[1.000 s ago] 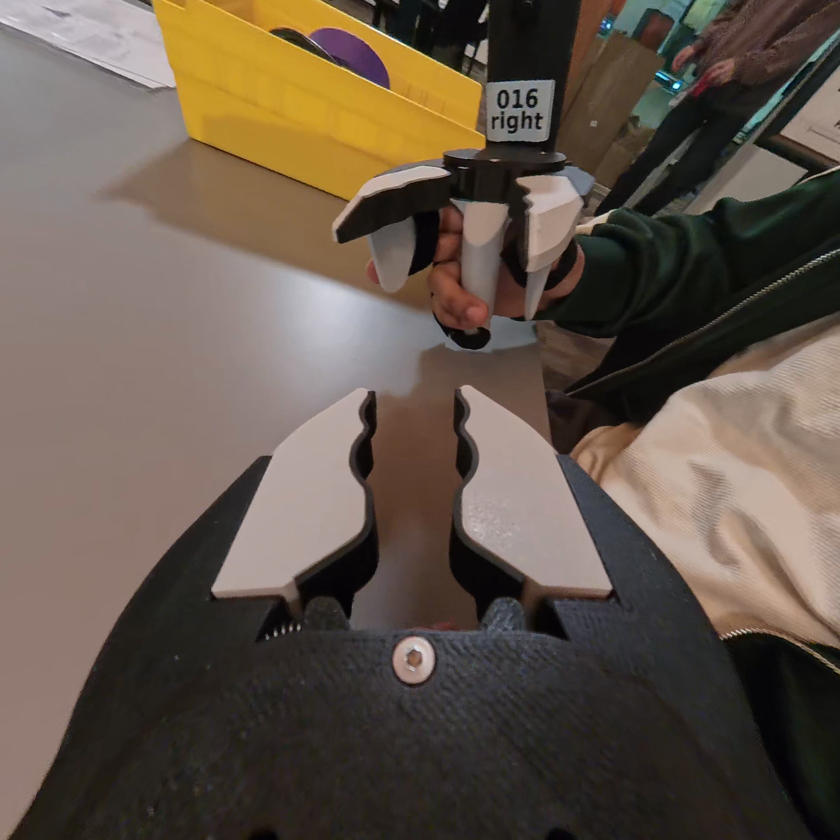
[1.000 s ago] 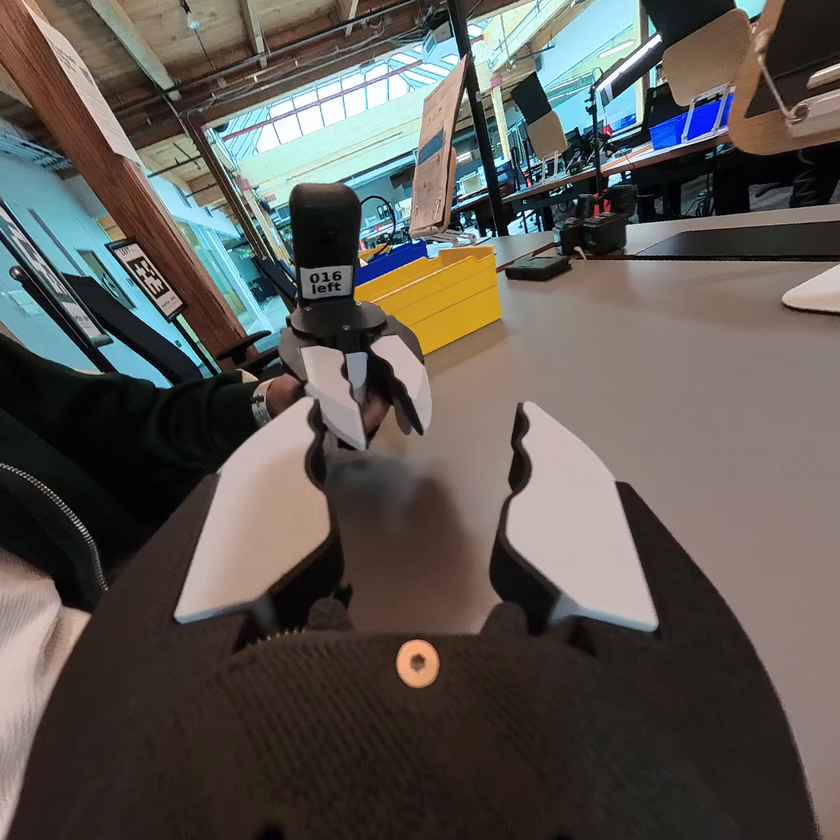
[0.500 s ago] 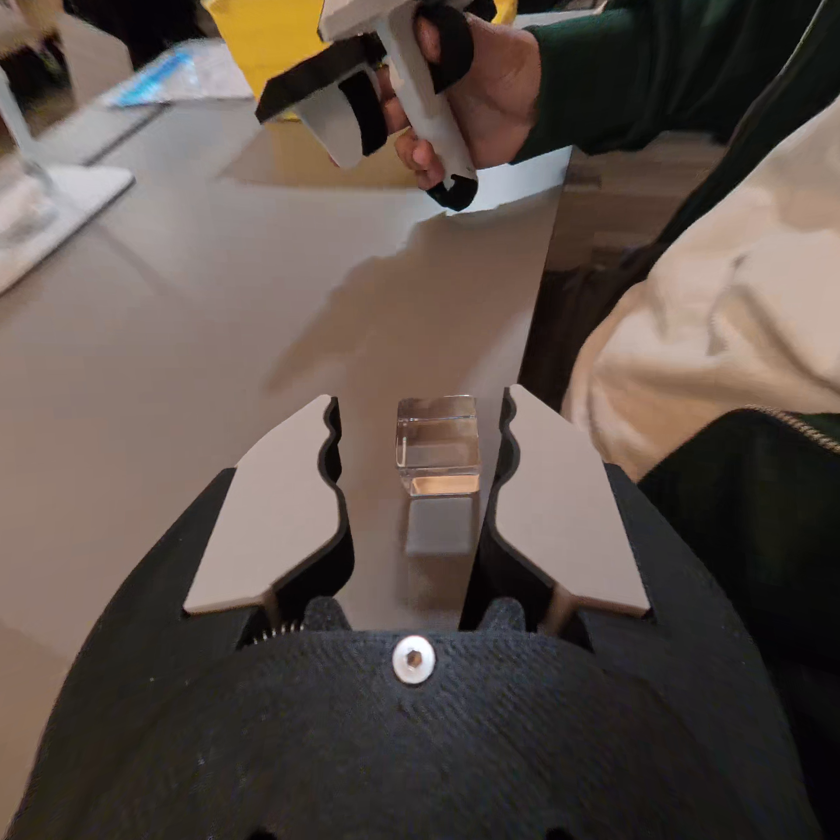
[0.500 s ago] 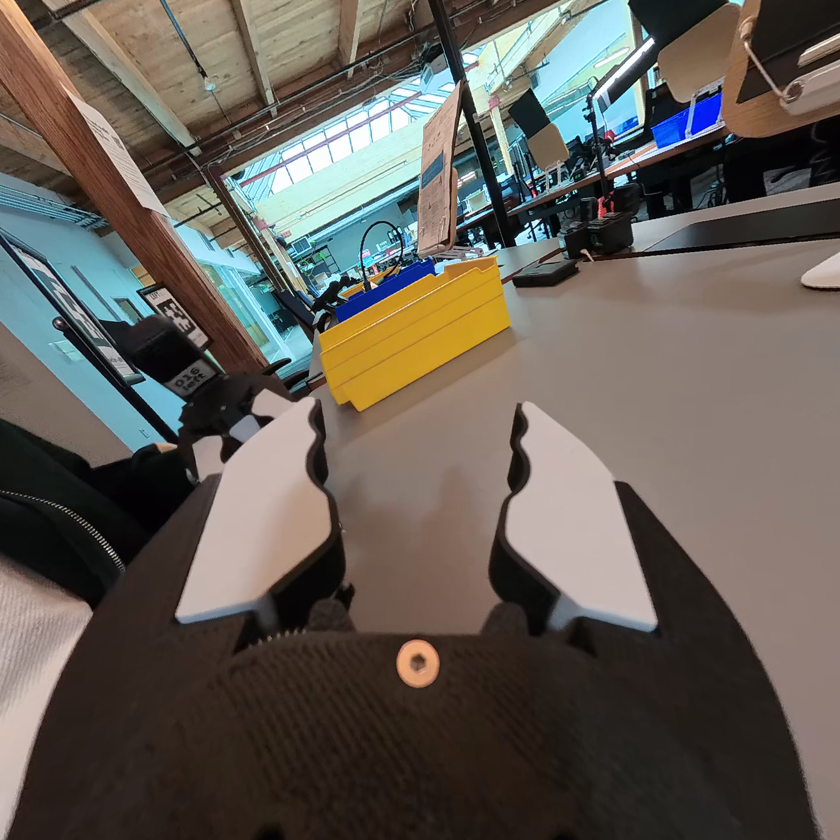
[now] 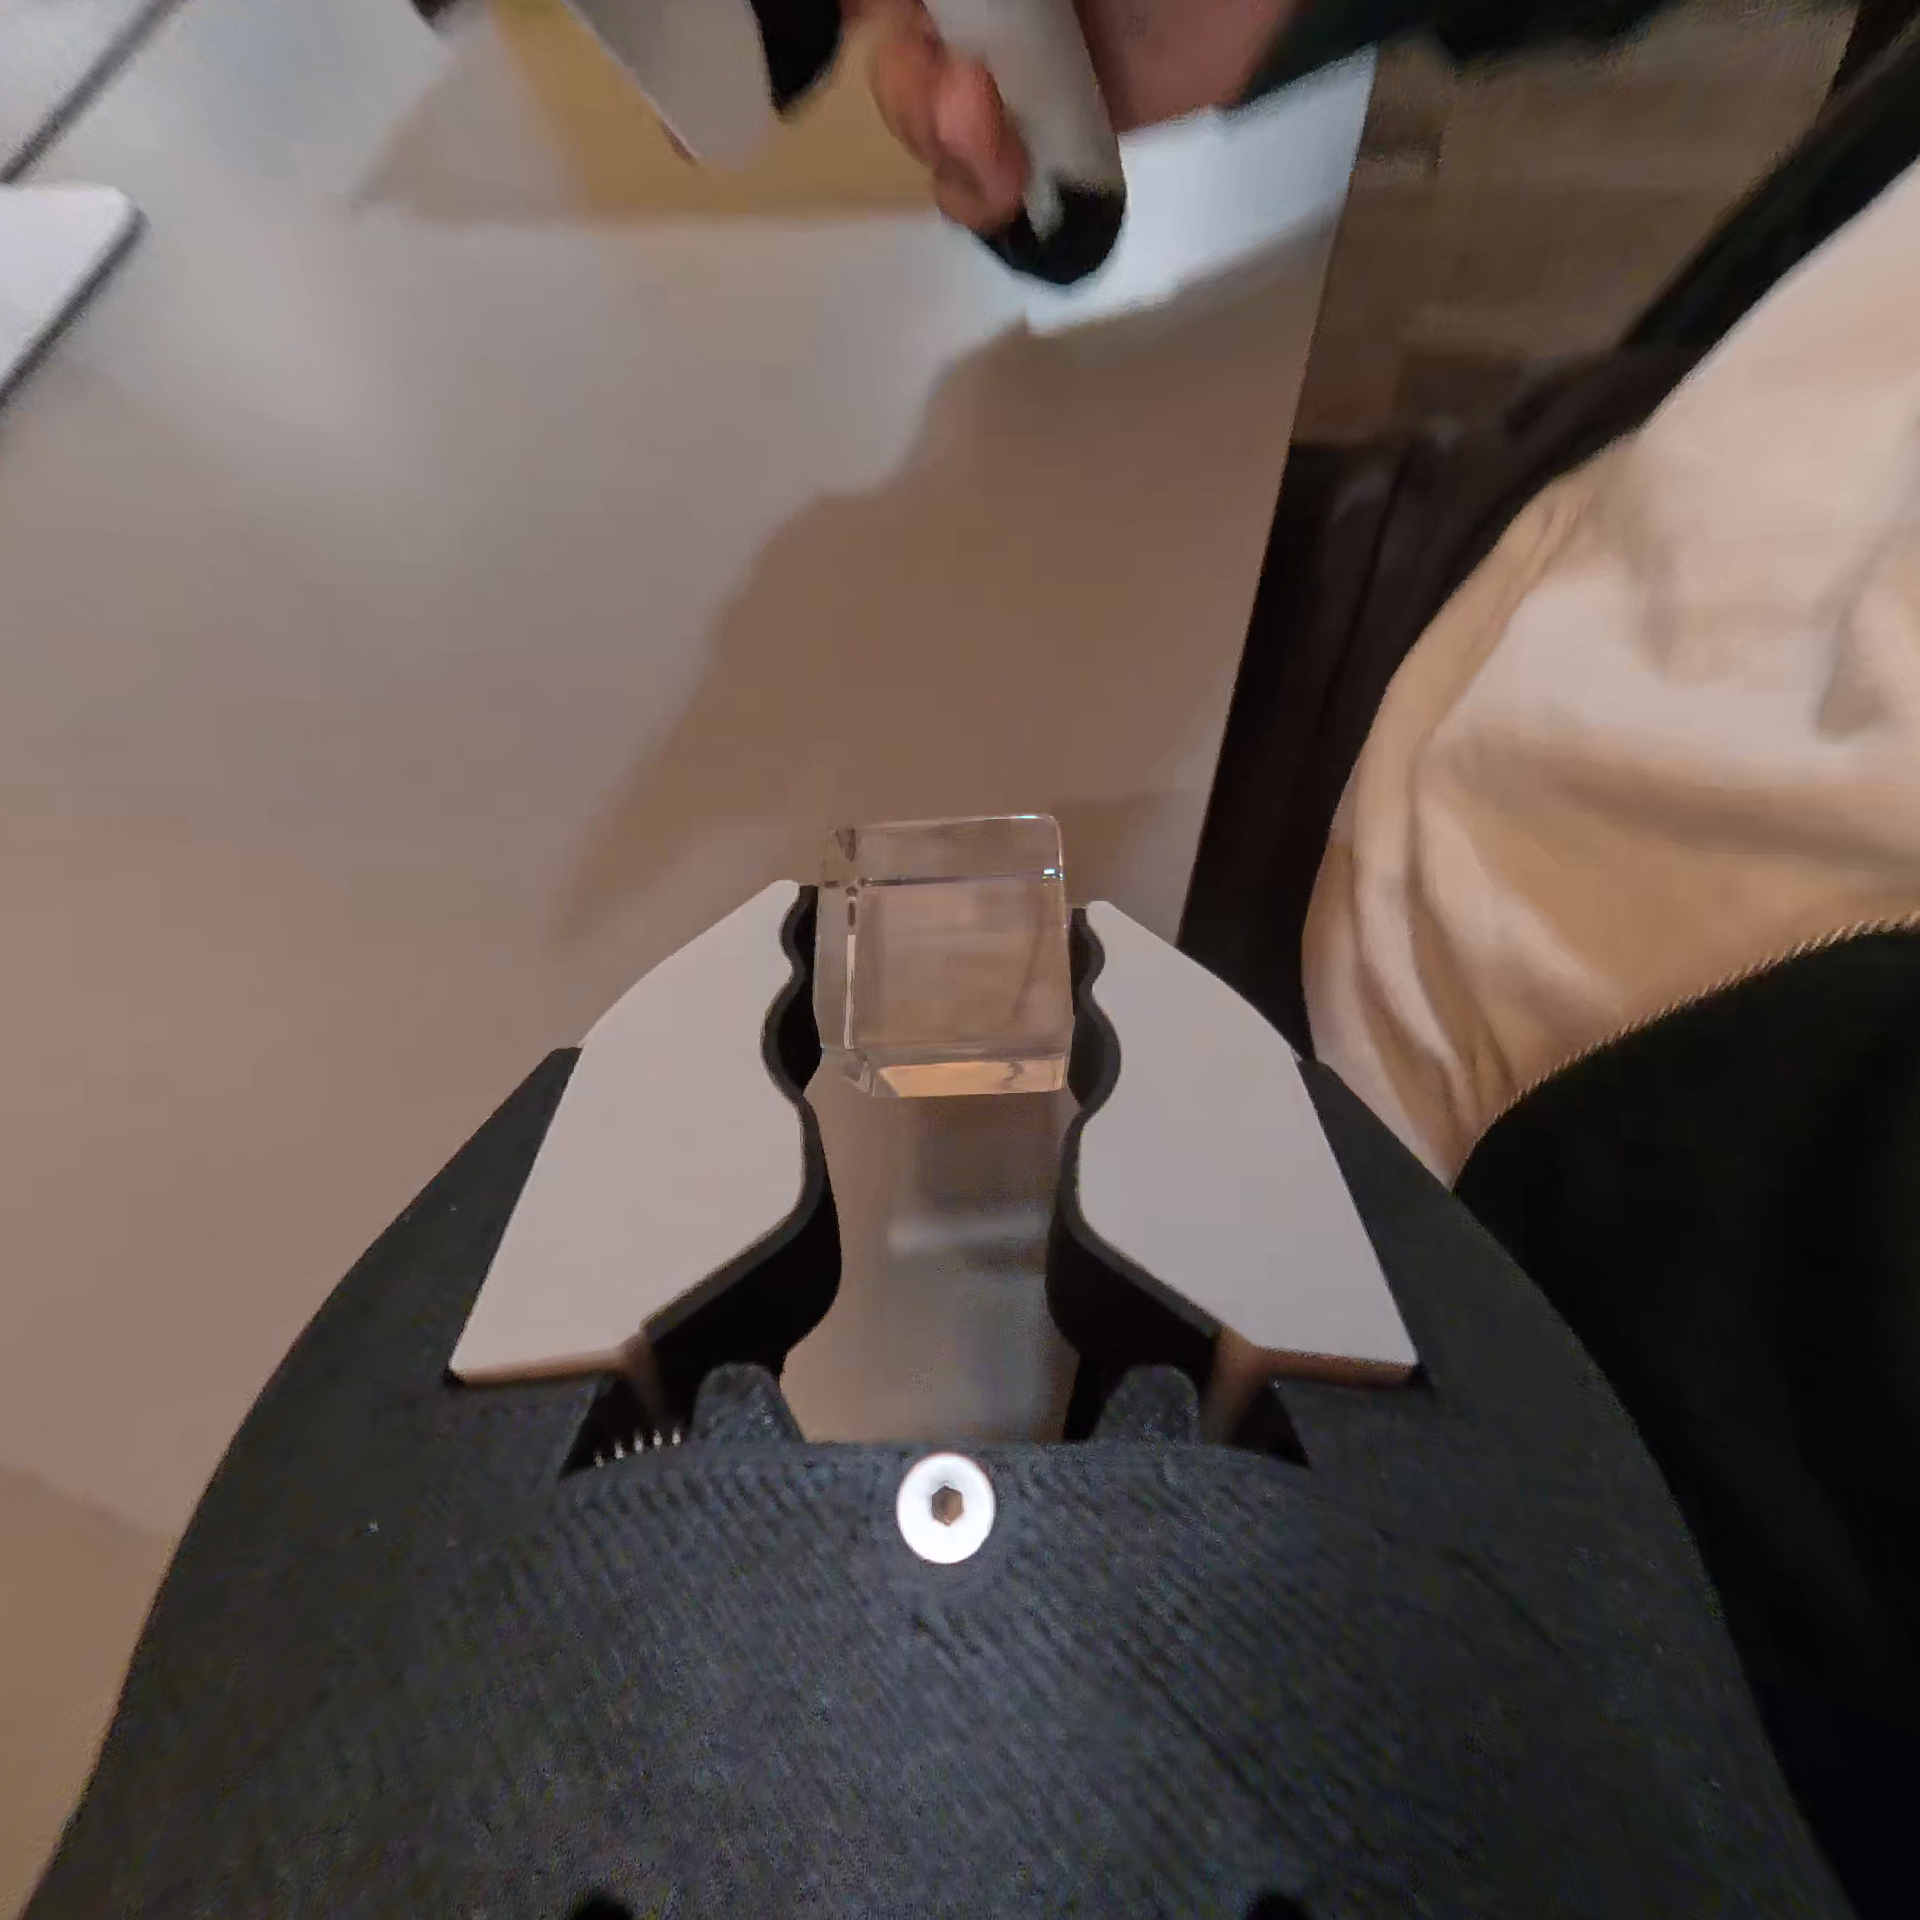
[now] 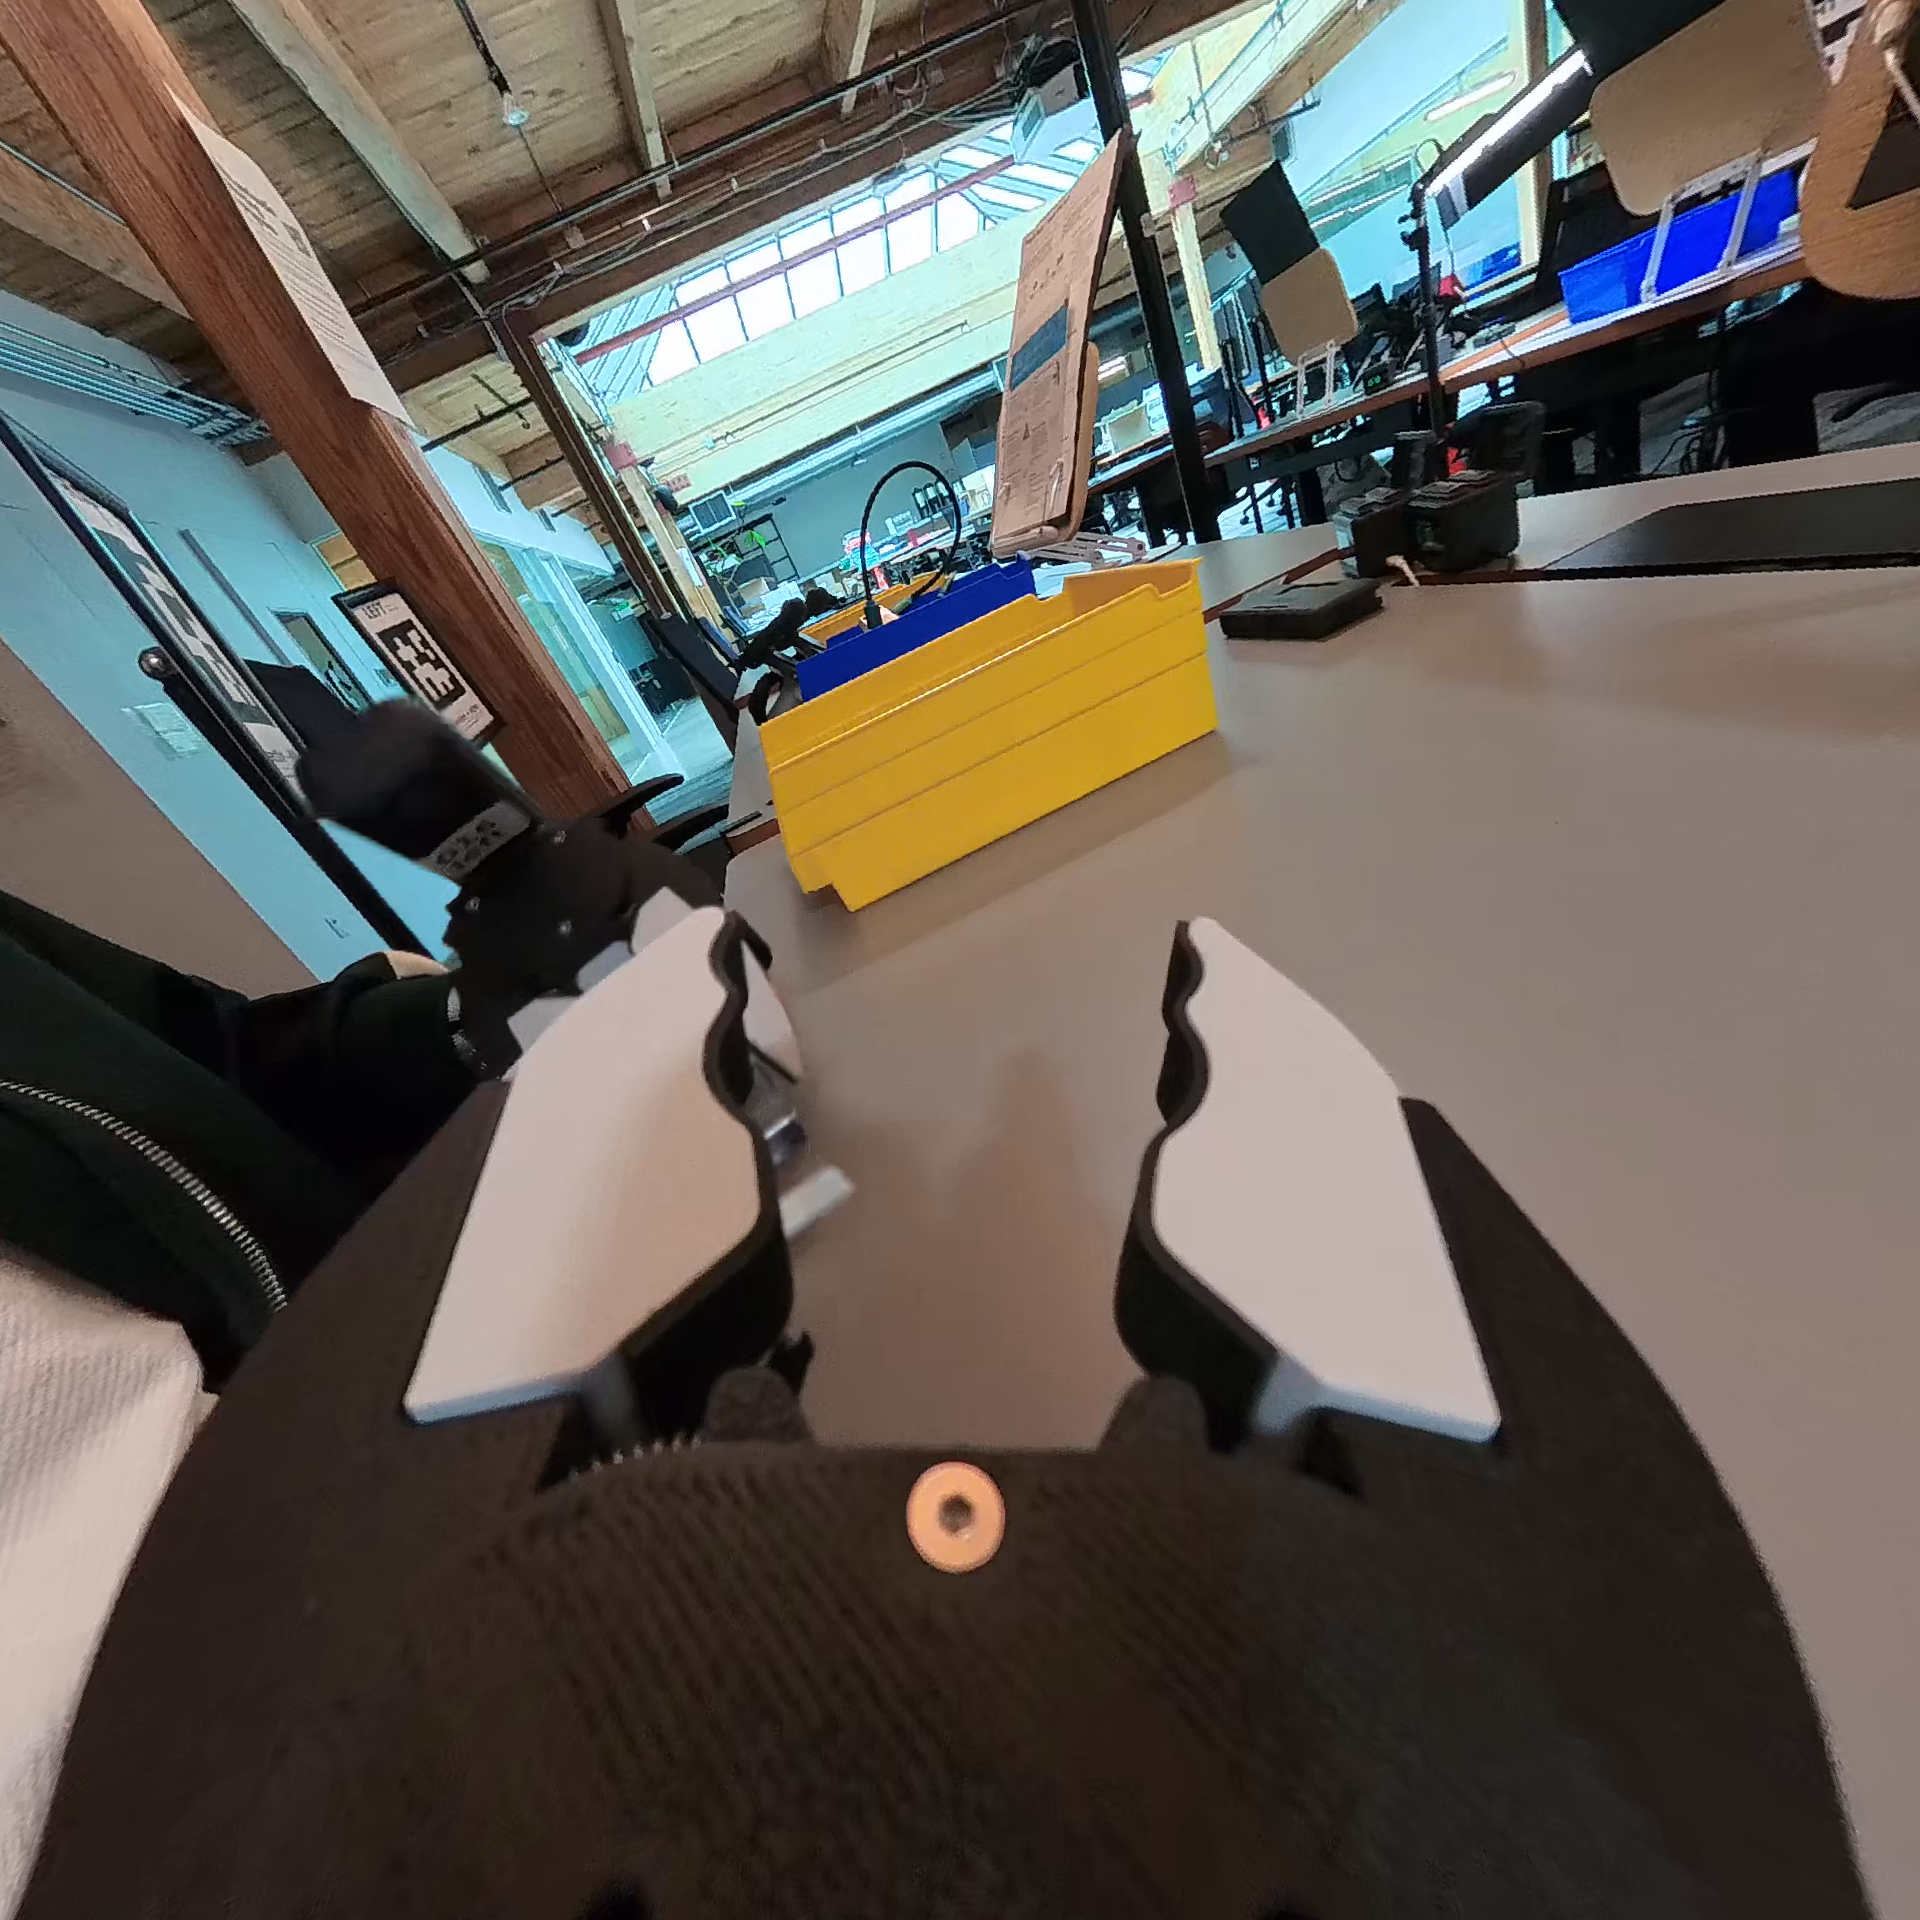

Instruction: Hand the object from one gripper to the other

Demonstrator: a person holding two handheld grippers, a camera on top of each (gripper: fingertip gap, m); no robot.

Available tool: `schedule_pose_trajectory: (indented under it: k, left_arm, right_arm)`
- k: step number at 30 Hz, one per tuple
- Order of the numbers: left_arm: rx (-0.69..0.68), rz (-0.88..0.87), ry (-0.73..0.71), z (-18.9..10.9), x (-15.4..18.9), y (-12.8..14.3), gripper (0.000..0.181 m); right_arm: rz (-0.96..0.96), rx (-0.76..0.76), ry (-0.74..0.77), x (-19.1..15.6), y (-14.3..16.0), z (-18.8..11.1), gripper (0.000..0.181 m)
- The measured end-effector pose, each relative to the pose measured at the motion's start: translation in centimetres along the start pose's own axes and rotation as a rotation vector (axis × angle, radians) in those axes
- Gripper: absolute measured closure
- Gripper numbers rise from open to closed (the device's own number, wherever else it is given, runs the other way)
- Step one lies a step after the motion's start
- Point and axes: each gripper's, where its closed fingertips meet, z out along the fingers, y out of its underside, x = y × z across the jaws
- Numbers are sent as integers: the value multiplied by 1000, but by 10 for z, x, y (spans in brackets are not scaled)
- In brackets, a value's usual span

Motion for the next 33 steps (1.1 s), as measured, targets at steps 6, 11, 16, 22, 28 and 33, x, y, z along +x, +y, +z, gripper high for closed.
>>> schedule_pose_trajectory:
  k: [6,11,16,22,28,33]
  left_arm:
    - [333,-267,121,-19,-27,-61,135]
    - [381,-326,271,-6,-42,-103,135]
    - [327,-255,282,22,-45,-129,135]
    - [332,-279,307,33,-28,-123,135]
    - [381,-365,355,31,-32,-123,135]
    - [419,-392,369,30,-32,-124,135]
  right_arm:
    - [-13,-13,-11,-4,2,3,104]
    - [-79,-32,-44,-16,3,4,107]
    - [-224,-163,-71,-27,22,8,116]
    - [-188,-238,-170,-43,43,15,128]
    - [-83,-226,-207,-44,42,18,137]
    - [-22,-218,-224,-45,42,19,138]
